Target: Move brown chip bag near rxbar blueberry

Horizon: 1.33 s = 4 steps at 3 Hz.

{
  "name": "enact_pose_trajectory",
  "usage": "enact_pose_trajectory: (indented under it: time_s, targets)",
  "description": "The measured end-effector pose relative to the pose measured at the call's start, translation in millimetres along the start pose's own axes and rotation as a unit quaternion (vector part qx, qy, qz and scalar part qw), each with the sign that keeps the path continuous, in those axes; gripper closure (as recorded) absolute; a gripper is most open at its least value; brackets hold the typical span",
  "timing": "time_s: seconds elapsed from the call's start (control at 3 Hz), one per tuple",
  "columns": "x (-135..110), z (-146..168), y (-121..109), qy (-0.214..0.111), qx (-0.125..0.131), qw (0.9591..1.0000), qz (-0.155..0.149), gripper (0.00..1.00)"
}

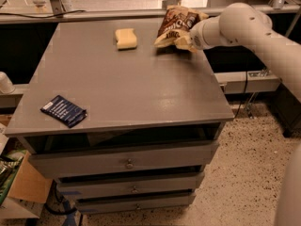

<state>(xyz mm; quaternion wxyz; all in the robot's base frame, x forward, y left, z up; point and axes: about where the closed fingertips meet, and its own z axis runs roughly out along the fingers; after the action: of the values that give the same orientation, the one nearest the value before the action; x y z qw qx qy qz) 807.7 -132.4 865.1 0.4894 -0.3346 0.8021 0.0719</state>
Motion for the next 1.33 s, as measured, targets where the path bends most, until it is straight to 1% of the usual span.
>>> enact_pose_trajectory:
  time_s: [0.33,0.67,1.0,1.33]
  targets:
    - [-20,-68,15,-0.023,-0.014,0.9994,-0.023,1.0]
    - [-28,-125,39,-0.026,-0.045,0.9976,-0.046,1.0]
    - [-28,-124,39,-0.027,-0.045,0.9976,-0.045,1.0]
    - [-31,-124,56,-0.029,-0.067,0.9949,-0.07,1.0]
